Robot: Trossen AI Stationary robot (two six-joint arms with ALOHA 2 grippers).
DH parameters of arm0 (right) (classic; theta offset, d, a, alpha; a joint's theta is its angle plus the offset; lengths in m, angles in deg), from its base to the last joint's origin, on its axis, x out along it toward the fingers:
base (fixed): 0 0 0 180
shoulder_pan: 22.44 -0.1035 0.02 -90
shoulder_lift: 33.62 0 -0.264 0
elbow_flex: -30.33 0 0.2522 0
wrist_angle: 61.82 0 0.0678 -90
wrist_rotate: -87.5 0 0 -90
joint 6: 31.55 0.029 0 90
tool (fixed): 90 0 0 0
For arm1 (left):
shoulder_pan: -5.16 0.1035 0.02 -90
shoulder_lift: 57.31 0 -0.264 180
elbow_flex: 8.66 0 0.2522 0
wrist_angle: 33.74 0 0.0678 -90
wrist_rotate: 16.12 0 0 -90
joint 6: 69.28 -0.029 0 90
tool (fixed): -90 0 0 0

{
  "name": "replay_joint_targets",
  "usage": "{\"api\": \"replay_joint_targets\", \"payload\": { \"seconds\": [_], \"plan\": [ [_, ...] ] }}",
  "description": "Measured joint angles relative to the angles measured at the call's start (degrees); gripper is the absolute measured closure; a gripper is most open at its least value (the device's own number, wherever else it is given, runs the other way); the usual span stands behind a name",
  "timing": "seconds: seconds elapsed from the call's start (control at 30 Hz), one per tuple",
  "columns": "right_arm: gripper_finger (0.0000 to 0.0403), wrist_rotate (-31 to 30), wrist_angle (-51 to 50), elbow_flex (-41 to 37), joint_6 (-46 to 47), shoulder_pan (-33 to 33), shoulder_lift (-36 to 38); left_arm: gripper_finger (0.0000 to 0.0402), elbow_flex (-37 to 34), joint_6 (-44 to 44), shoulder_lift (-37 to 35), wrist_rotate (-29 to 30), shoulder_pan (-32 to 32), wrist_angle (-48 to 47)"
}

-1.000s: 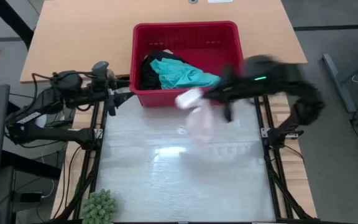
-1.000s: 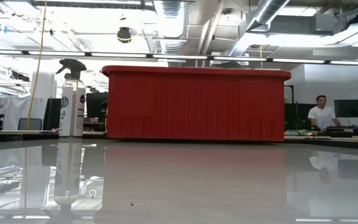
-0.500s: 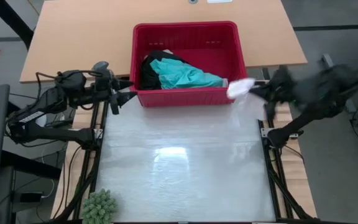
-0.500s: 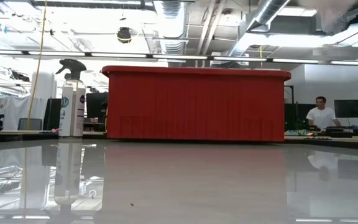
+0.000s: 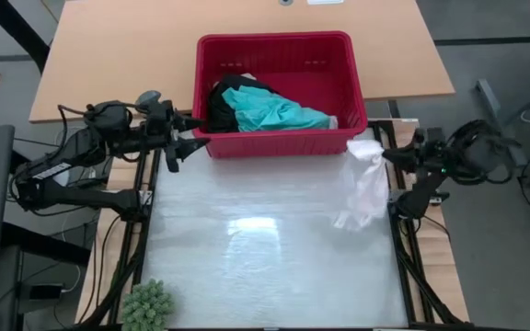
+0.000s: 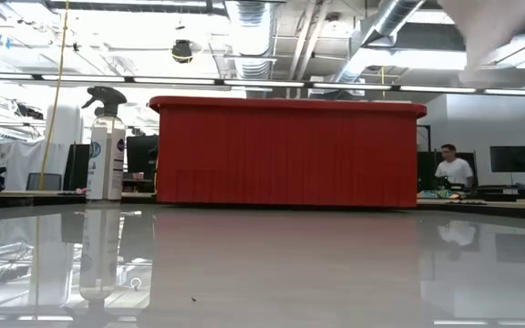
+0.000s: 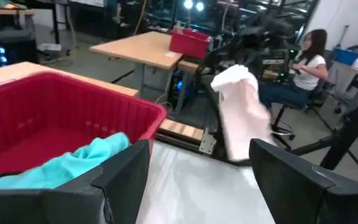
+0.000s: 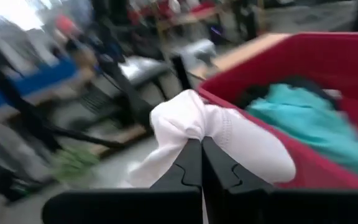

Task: Fold Laundry from Bin
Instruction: Fold the white underwear

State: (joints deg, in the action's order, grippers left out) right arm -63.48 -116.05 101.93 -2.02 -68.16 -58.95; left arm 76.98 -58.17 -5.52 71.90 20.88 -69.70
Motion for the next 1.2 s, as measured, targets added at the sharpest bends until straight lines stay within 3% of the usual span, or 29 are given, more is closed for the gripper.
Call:
{"api": "replay_joint_targets", "payload": {
  "seconds": [0.1,0.27,0.37,0.5,0.67,0.87,1.03,1.2],
  "plan": [
    [0.0384,0.4,17.6,-12.8,-6.7,-0.2,7.2,0.0136,-2.6,0.9,-0.2,-0.9,0.0,3.6],
    [0.0384,2.4,43.0,-30.7,-14.0,1.0,13.2,0.0136,-12.9,5.2,-0.8,-2.5,0.0,14.9],
    [0.0384,4.8,55.1,-37.8,-14.8,2.7,13.2,0.0136,-19.2,8.2,-0.9,-2.8,-0.1,23.8],
    [0.0384,8.3,62.6,-43.5,-9.9,6.6,9.9,0.0136,-27.3,12.4,-0.7,-3.7,-1.4,36.0],
    [0.0384,16.7,62.6,-45.0,1.5,13.7,2.3,0.0136,-35.2,16.5,-0.6,-0.2,-3.2,46.2],
    [0.0384,31.2,65.2,-45.0,11.6,24.0,-10.3,0.0136,-38.7,18.7,-0.6,4.1,-5.0,49.0],
    [0.0384,44.2,75.8,-43.6,12.3,33.0,-23.6,0.0136,-38.7,17.4,-0.4,8.0,-6.4,48.8],
    [0.0384,59.5,87.8,-36.0,8.5,39.7,-37.5,0.0136,-38.7,17.3,-0.1,10.2,-6.4,48.7]
  ]
}}
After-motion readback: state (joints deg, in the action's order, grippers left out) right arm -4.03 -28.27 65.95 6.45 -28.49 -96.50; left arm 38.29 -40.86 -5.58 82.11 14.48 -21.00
